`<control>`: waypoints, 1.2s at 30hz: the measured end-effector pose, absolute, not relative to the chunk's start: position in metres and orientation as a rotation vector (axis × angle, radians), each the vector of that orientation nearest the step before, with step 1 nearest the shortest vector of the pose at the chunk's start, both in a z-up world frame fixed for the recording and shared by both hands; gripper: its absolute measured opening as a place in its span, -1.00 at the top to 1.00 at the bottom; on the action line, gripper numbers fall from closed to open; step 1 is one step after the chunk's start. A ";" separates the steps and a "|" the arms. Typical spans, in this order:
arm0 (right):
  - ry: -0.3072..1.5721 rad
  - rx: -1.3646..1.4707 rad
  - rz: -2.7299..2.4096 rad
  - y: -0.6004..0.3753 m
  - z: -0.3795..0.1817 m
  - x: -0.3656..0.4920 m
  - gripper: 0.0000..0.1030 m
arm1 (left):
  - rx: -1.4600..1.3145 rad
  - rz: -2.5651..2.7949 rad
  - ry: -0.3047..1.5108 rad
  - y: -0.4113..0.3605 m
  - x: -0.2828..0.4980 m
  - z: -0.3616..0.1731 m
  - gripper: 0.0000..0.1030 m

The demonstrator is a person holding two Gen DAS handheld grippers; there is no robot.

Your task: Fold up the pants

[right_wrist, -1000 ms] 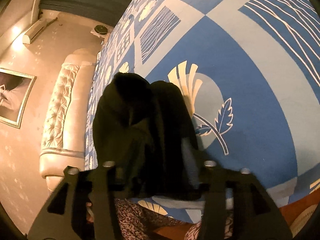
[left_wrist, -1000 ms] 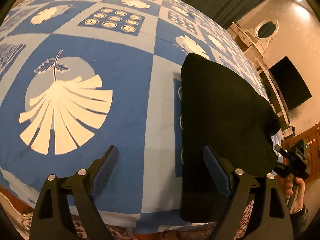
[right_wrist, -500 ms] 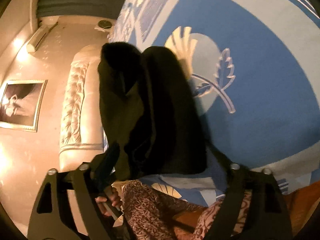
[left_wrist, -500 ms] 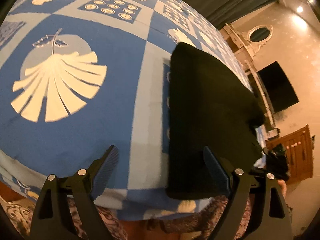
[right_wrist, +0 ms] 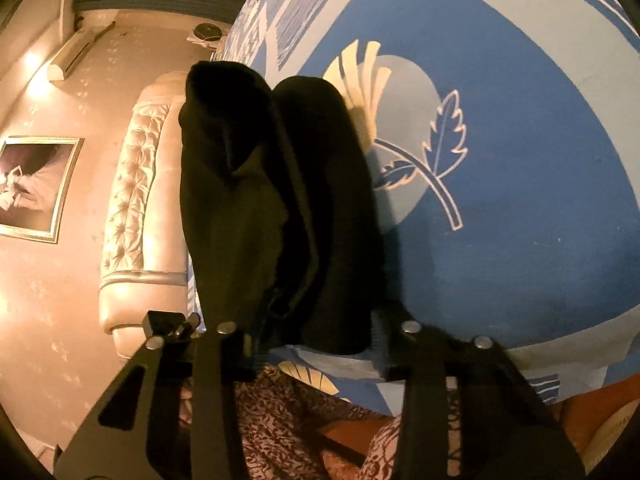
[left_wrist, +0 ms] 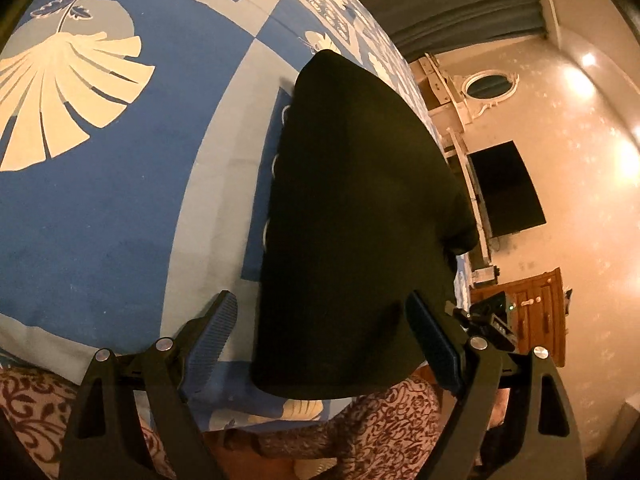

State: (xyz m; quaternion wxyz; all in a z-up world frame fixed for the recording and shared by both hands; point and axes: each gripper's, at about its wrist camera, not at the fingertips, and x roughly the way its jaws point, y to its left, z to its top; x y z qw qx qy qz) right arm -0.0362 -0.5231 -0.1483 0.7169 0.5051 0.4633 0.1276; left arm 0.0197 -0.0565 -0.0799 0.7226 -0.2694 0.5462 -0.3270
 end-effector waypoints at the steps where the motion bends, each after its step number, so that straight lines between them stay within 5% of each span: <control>1: 1.026 1.117 0.282 -0.523 -0.149 -0.036 0.32 | -0.557 -0.723 1.199 -0.060 0.018 -0.078 -0.65; 8: 1.013 1.136 0.320 -0.528 -0.157 -0.038 0.35 | -0.414 -0.724 1.134 -0.069 0.011 -0.075 -0.43; 12: 1.009 1.132 0.335 -0.529 -0.158 -0.037 0.35 | -0.457 -0.751 1.141 -0.066 0.013 -0.079 -0.10; 22: 1.000 1.126 0.358 -0.532 -0.160 -0.042 0.35 | -0.461 -0.774 1.141 -0.069 0.016 -0.078 -0.09; 26: 0.978 1.110 0.409 -0.533 -0.158 -0.048 0.14 | -0.510 -0.801 1.170 -0.058 0.019 -0.079 -0.26; 32: 0.918 0.937 0.428 -0.538 -0.131 -0.063 -0.62 | -0.511 -0.834 1.140 -0.040 0.023 -0.061 -0.62; 36: 0.859 0.850 0.381 -0.552 -0.112 -0.059 -0.70 | -0.476 -0.835 1.030 -0.022 0.038 -0.045 -0.66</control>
